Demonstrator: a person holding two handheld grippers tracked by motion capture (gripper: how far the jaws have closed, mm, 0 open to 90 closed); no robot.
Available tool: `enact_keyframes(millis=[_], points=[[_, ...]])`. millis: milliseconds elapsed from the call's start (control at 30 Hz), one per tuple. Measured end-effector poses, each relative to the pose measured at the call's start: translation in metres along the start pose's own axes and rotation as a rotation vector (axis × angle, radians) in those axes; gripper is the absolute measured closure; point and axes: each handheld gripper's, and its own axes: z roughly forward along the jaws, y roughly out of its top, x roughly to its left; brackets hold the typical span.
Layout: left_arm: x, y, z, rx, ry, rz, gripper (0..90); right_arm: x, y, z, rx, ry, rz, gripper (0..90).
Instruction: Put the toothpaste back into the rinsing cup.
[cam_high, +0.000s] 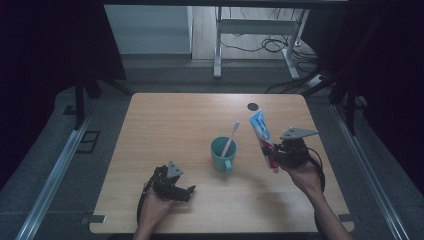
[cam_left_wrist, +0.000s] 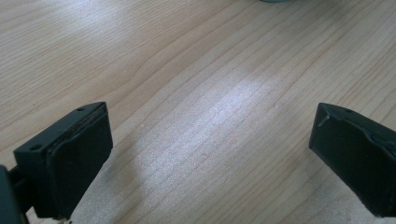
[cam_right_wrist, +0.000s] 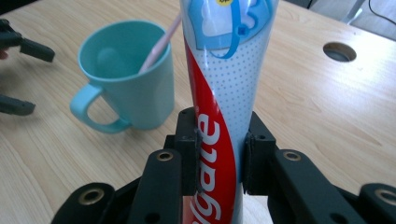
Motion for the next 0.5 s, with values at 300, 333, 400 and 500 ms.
enact_keyframes(millis=[300, 333, 400, 500], points=[[0.000, 0.000, 0.000, 0.004, 0.001, 0.004, 0.0, 0.006, 0.009, 0.003, -0.051, 0.009, -0.007, 71.8], [0.001, 0.000, 0.000, 0.004, -0.001, 0.004, 0.0, 0.007, 0.010, 0.004, -0.055, 0.014, -0.007, 71.8], [0.001, 0.000, 0.000, 0.004, -0.002, 0.004, 0.0, 0.007, 0.011, 0.004, -0.059, 0.013, -0.007, 71.8], [0.001, 0.000, 0.000, 0.003, -0.007, 0.004, 0.0, 0.010, 0.015, 0.007, -0.079, 0.018, -0.009, 71.8]])
